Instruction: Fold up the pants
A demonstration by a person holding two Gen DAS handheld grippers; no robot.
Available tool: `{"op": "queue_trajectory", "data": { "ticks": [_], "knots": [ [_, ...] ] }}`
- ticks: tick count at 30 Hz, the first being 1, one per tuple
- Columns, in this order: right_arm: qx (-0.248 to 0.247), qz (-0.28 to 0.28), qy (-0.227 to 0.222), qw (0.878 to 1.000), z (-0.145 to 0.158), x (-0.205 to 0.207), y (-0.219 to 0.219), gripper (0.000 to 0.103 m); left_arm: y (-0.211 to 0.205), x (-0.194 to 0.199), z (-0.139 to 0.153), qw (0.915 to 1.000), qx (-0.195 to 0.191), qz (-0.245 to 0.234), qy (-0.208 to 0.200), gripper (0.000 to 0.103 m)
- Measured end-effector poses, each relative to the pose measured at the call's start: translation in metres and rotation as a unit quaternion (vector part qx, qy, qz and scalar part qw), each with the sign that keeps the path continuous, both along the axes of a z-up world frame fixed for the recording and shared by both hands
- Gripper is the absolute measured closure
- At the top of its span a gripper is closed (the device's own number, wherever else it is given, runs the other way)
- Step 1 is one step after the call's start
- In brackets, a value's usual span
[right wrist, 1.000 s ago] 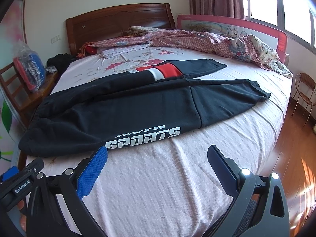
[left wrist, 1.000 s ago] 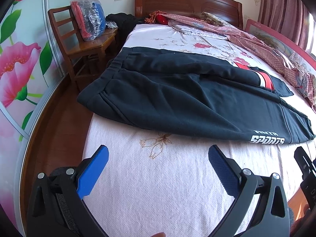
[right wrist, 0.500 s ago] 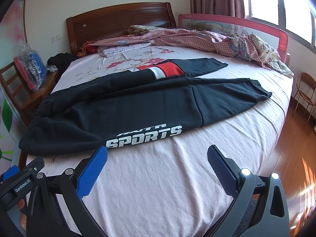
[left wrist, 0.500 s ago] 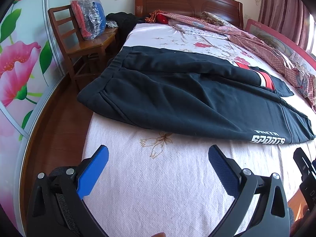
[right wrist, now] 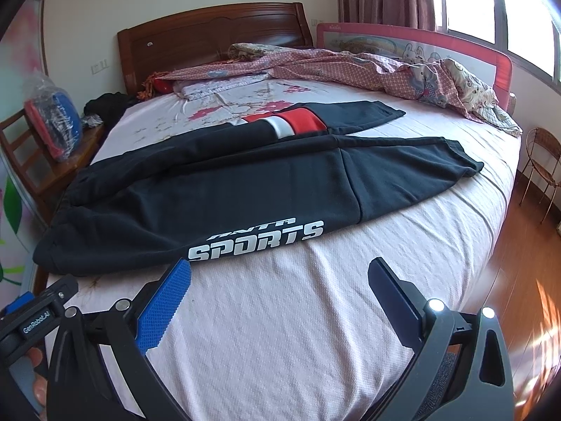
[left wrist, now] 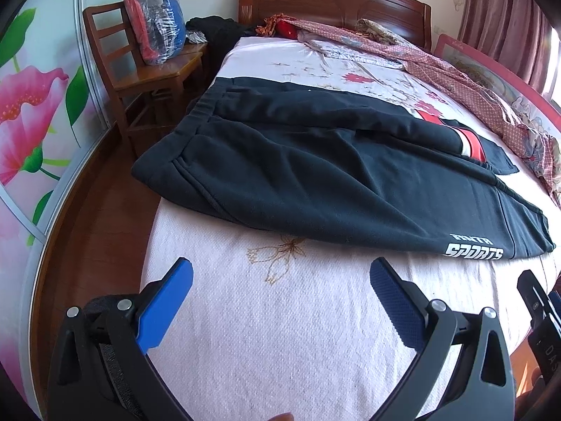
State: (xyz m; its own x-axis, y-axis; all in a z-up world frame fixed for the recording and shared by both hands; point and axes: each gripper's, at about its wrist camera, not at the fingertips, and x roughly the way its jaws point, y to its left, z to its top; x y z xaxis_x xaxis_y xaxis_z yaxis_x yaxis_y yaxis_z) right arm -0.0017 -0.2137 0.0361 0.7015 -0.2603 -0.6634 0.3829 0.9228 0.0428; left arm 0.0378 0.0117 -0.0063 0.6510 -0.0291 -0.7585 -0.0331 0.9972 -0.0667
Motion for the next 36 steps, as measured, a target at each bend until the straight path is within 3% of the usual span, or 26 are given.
{"op": "queue_trajectory", "data": {
  "ticks": [4,7,9,10,12,13,14,15,19,21,23,25,28,32,36],
  "knots": [
    [0.000,0.000,0.005,1.000,-0.001,0.001,0.001,0.003,0.008,0.014,0.006,0.9961,-0.072,-0.047,0.019,0.002],
    [-0.001,0.000,0.006,1.000,-0.001,0.002,0.001,0.003,0.032,0.036,0.007,0.9716,-0.216,-0.082,0.049,0.002],
    [0.000,0.000,0.006,1.000,-0.001,0.002,0.001,0.003,0.058,0.054,-0.003,0.9446,-0.314,-0.060,0.074,0.002],
    [0.000,0.001,0.006,1.000,-0.001,0.002,0.001,0.003,0.076,0.062,-0.014,0.9173,-0.386,-0.032,0.090,0.003],
    [-0.003,0.003,0.008,1.000,-0.002,0.002,0.002,0.003,0.098,0.072,-0.037,0.8736,-0.474,0.021,0.109,0.007],
    [-0.004,0.005,0.009,1.000,-0.002,0.002,0.003,0.003,0.103,0.076,-0.048,0.8615,-0.492,0.038,0.120,0.016],
    [-0.006,0.007,0.010,1.000,-0.001,0.003,0.004,0.003,0.107,0.079,-0.059,0.8489,-0.511,0.050,0.124,0.019],
    [-0.009,0.008,0.010,1.000,-0.001,0.002,0.005,0.003,0.109,0.080,-0.067,0.8416,-0.522,0.058,0.127,0.023],
    [-0.008,0.010,0.015,1.000,-0.003,0.005,0.006,0.003,0.104,0.078,-0.084,0.8273,-0.537,0.083,0.141,0.024],
    [-0.009,0.009,0.015,1.000,-0.002,0.004,0.005,0.003,0.103,0.075,-0.090,0.8115,-0.550,0.104,0.167,0.023],
    [-0.007,0.010,0.016,1.000,-0.003,0.005,0.006,0.003,0.100,0.072,-0.095,0.8122,-0.548,0.117,0.162,0.024],
    [-0.007,0.011,0.020,1.000,-0.004,0.006,0.008,0.003,0.095,0.075,-0.098,0.8189,-0.540,0.122,0.153,0.024],
    [-0.007,0.017,0.023,1.000,-0.005,0.007,0.010,0.003,0.104,0.082,-0.084,0.8158,-0.546,0.124,0.144,0.024],
    [-0.006,0.019,0.023,1.000,-0.004,0.008,0.010,0.003,0.106,0.089,-0.086,0.8090,-0.555,0.142,0.133,0.024],
    [0.001,0.019,0.024,1.000,-0.005,0.008,0.009,0.003,0.116,0.098,-0.080,0.8089,-0.553,0.155,0.125,0.024]
  ]
}}
